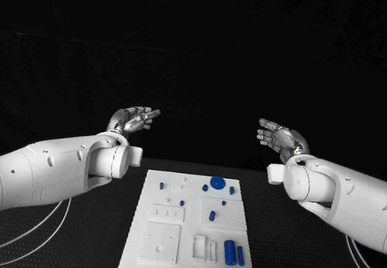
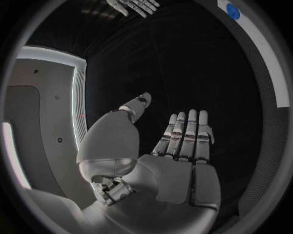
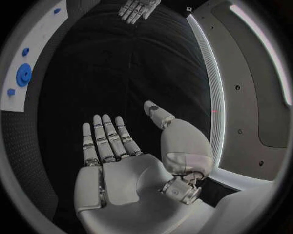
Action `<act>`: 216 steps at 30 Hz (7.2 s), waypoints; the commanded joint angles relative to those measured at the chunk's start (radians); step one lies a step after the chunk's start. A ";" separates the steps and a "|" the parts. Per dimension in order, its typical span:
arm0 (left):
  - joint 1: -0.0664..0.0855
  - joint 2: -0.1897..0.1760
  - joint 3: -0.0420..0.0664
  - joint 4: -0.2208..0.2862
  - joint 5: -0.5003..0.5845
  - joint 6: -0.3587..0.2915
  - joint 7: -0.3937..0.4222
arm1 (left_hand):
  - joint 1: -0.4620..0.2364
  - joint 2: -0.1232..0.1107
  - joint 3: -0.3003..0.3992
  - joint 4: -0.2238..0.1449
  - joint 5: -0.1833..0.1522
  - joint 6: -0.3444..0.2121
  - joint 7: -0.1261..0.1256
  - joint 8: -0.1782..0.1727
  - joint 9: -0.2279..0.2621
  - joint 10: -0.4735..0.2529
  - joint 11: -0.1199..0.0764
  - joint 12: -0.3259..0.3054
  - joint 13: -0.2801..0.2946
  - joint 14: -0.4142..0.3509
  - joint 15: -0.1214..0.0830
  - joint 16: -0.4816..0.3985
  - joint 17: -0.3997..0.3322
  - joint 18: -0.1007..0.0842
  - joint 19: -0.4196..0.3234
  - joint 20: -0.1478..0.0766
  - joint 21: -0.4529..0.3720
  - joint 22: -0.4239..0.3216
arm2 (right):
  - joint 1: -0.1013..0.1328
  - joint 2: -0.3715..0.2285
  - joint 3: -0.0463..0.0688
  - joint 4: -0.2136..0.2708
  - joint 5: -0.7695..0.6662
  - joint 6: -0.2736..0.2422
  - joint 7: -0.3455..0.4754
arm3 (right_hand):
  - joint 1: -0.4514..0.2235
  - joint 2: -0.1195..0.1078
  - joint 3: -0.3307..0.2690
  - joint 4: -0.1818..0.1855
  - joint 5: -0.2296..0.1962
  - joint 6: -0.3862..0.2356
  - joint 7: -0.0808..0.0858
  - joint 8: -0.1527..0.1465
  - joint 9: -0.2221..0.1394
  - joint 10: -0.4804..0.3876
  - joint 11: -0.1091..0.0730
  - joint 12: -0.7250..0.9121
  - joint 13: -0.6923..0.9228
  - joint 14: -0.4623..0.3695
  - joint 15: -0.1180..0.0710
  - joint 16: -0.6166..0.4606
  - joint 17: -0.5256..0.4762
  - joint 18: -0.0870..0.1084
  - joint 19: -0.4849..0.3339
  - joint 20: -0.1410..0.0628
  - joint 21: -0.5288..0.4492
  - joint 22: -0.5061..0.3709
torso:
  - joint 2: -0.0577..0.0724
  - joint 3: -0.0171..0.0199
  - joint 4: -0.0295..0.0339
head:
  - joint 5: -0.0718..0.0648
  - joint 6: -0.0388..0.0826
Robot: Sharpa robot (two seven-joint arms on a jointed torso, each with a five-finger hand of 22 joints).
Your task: Assemble the parts on the task board
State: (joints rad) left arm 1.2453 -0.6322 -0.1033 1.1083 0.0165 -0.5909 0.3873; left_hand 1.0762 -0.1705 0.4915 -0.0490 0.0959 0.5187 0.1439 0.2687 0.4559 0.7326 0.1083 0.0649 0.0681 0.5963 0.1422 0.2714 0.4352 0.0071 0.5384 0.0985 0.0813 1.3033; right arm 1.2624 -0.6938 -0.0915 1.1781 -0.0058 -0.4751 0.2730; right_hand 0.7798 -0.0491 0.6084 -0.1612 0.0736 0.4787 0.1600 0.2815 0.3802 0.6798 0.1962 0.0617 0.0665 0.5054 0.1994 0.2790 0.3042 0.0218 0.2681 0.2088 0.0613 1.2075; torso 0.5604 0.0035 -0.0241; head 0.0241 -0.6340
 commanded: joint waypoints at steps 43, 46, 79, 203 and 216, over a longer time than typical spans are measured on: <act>0.066 -0.163 -0.046 0.289 -0.166 0.272 -0.076 | 0.084 0.081 0.043 -0.189 0.015 0.302 0.031 0.077 0.012 0.423 0.014 0.106 0.035 0.404 -0.057 0.160 0.143 0.042 0.317 -0.114 0.222 0.028 | 0.043 0.123 -0.027 -0.070 -1.531 0.201 -0.201 | 0.322 -0.108 0.096 -0.120 0.012 0.405 0.006 0.099 0.014 0.501 -0.084 0.029 0.009 0.787 -0.199 0.361 0.327 0.240 0.855 -0.102 0.186 0.096 | 0.117 -0.0023 0.0480 | -0.014 0.035; 0.066 -0.176 -0.046 0.315 -0.182 0.278 -0.074 | 0.079 0.079 0.043 -0.189 0.014 0.300 0.033 0.073 0.011 0.420 0.016 0.101 0.034 0.400 -0.054 0.155 0.144 0.042 0.312 -0.112 0.223 0.028 | 0.041 0.129 -0.034 -0.057 -1.589 0.209 -0.211 | 0.333 -0.122 0.101 -0.116 -0.004 0.406 0.001 0.091 0.011 0.501 -0.088 0.018 0.006 0.847 -0.204 0.441 0.375 0.240 0.933 -0.135 0.239 0.126 | 0.129 -0.0036 0.0542 | -0.019 0.039; 0.066 -0.223 -0.042 0.409 -0.161 0.285 -0.071 | 0.064 0.074 0.044 -0.185 0.013 0.296 0.035 0.067 0.010 0.418 0.019 0.090 0.031 0.398 -0.050 0.145 0.150 0.044 0.304 -0.108 0.226 0.028 | 0.010 0.173 -0.064 -0.094 -1.760 0.248 -0.302 | 0.338 -0.184 0.123 -0.086 -0.017 0.354 -0.004 0.045 -0.008 0.401 -0.072 0.003 0.000 0.835 -0.190 0.794 0.495 0.240 0.999 -0.213 0.530 0.125 | 0.191 -0.0116 0.0853 | -0.063 0.044; 0.070 -0.196 -0.041 0.410 -0.158 0.301 -0.074 | 0.055 0.075 0.048 -0.186 0.014 0.296 0.036 0.061 0.010 0.418 0.021 0.079 0.029 0.400 -0.050 0.135 0.160 0.047 0.299 -0.107 0.234 0.028 | 0.012 0.347 -0.054 -0.204 -1.907 0.057 -0.466 | 0.334 -0.085 0.210 -0.121 -0.025 0.541 -0.053 0.139 0.076 0.649 -0.149 0.051 0.090 0.807 -0.265 0.885 0.432 0.240 1.003 -0.233 0.755 0.126 | 0.266 -0.0217 0.1040 | -0.039 0.096; 0.070 -0.191 -0.041 0.408 -0.158 0.300 -0.074 | 0.054 0.075 0.048 -0.186 0.014 0.296 0.037 0.061 0.010 0.418 0.022 0.079 0.029 0.400 -0.049 0.134 0.161 0.047 0.298 -0.107 0.234 0.028 | 0.011 0.358 -0.054 -0.212 -1.908 0.067 -0.463 | 0.332 -0.087 0.214 -0.120 -0.025 0.539 -0.052 0.136 0.078 0.648 -0.148 0.048 0.091 0.806 -0.264 0.885 0.430 0.240 0.999 -0.233 0.761 0.125 | 0.269 -0.0222 0.1051 | -0.039 0.091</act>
State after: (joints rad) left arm 1.3141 -0.8267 -0.1456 1.5157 -0.1438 -0.3050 0.3025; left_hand 1.1433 -0.0960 0.5323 -0.2338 0.1131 0.8196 0.1783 0.3361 0.4666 1.1505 0.1231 0.1500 0.0985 0.9949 0.0841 0.4108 0.5949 0.0428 0.8454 -0.0087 0.3096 1.3080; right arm 1.2741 -0.3382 -0.1458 0.9669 -1.8988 -0.4210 -0.1896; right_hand 1.1047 -0.1310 0.8175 -0.2825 0.0463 1.0086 0.1068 0.4170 0.4565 1.2763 0.0427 0.1139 0.1572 1.3237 -0.0509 1.1615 0.7351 0.2085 1.2676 -0.0204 0.8192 1.3080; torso 0.8281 -0.0184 0.0806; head -0.0141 -0.5417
